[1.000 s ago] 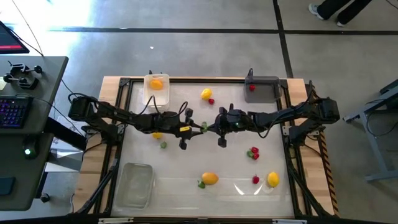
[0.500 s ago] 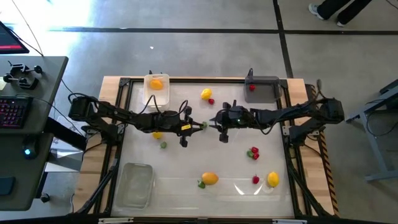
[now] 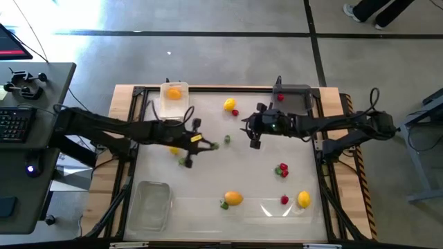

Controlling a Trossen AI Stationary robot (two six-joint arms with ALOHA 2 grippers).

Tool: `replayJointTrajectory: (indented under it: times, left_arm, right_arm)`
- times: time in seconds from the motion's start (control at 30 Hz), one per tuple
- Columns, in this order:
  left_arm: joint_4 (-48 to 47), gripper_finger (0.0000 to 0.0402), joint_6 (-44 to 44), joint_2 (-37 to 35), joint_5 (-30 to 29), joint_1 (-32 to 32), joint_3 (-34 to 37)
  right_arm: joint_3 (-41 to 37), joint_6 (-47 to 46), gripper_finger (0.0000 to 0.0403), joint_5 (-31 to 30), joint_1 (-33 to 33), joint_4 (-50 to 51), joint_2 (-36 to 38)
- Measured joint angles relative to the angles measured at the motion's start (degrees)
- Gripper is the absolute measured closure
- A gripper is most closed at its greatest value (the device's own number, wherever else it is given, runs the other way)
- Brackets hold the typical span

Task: Sort produce into baskets
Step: Put the green bell pepper into the grey bin

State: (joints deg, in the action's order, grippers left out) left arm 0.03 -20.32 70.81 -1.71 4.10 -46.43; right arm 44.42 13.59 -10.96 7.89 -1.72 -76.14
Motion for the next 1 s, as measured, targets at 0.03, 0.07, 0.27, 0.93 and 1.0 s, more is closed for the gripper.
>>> replayJointTrajectory:
  times: [0.03,0.07,0.27,0.93,1.0]
  left_arm:
    - [-3.54,0.0349,1.66,-1.15,0.69,0.99,-1.09]
    - [-7.5,0.0349,3.06,-2.17,1.96,1.89,-2.3]
    - [-29.72,0.0349,17.67,-5.71,6.6,7.72,-8.38]
    - [-49.6,0.0351,62.19,-6.61,10.07,33.35,1.56]
    - [-49.62,0.0351,63.02,-6.61,10.12,34.35,3.24]
  right_arm:
    - [0.0,0.23,0.0254,0.0,0.42,0.26,0.0]
    - [-0.02,0.4,0.0257,0.0,0.77,0.64,0.0]
    - [-0.02,0.26,0.0263,0.23,2.49,1.71,0.0]
    - [-0.09,-3.26,0.0264,0.31,2.59,4.93,-0.04]
    - [-0.09,-3.26,0.0264,0.29,2.59,4.93,-0.04]
